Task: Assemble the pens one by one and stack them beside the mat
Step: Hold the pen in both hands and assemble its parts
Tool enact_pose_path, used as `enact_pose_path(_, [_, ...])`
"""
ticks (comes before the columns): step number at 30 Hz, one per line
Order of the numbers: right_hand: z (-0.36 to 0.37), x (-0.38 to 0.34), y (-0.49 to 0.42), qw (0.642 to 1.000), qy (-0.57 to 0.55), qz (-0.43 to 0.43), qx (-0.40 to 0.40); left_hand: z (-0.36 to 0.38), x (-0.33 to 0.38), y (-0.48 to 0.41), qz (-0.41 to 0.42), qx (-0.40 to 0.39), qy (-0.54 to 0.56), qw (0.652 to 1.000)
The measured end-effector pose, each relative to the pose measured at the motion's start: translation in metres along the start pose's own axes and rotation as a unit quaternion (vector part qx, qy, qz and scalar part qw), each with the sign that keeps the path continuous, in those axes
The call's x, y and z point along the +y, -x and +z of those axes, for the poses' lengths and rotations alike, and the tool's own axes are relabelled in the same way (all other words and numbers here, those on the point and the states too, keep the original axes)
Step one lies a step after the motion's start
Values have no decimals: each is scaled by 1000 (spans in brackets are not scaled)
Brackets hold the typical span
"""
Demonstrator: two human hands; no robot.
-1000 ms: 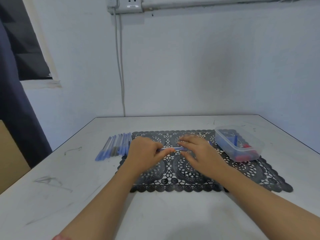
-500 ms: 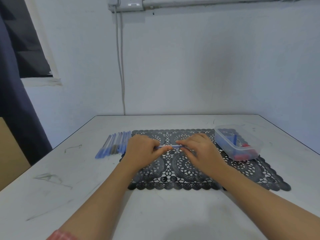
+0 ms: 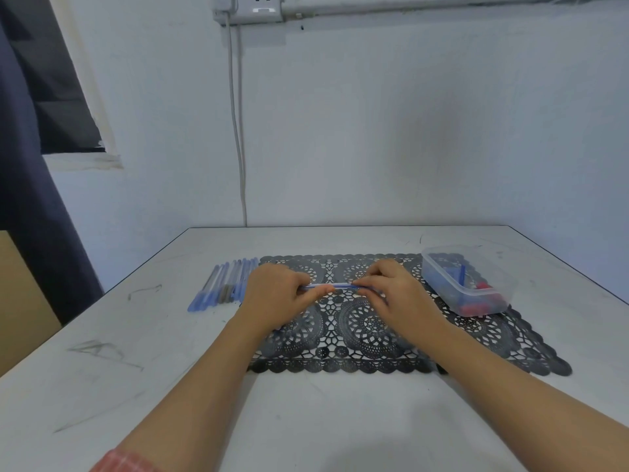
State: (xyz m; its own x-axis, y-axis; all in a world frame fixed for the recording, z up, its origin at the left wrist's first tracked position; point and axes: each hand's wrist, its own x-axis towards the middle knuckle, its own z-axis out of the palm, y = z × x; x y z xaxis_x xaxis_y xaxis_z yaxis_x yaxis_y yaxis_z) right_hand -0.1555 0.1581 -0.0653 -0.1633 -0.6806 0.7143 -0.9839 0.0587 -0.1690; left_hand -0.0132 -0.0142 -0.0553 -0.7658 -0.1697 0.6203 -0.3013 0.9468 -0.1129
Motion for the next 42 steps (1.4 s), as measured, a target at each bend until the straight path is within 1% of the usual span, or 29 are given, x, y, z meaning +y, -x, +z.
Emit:
enact_pose_path(6, [-2, -1, 1, 1000, -6, -3, -9, -2, 1, 0, -21, 7, 28, 999])
enact_pose_path(10, [-5, -5, 1, 999, 8, -12, -36, -4, 2, 1, -12, 15, 25, 1000])
enact_pose_path(13, [-8, -7, 1, 999, 13, -16, -42, -4, 2, 1, -6, 17, 26, 999])
enact_pose_path(20, [-10, -8, 0, 999, 4, -38, -12, -5, 3, 2, -2, 35, 70, 997])
enact_pose_path(24, [-12, -6, 0, 999, 7, -53, -9, -4, 2, 2, -2, 38, 92, 995])
enact_pose_path(35, [-14, 0, -2, 998, 2, -67, -3, -2, 0, 2, -6, 27, 101, 995])
enact_pose_path(38, [-14, 1, -2, 999, 5, -51, 3, -3, -1, 2, -15, 23, 104, 994])
enact_pose_path(42, [-20, 0, -1, 1000, -26, 7, -8, -3, -2, 3, -25, 20, 106, 994])
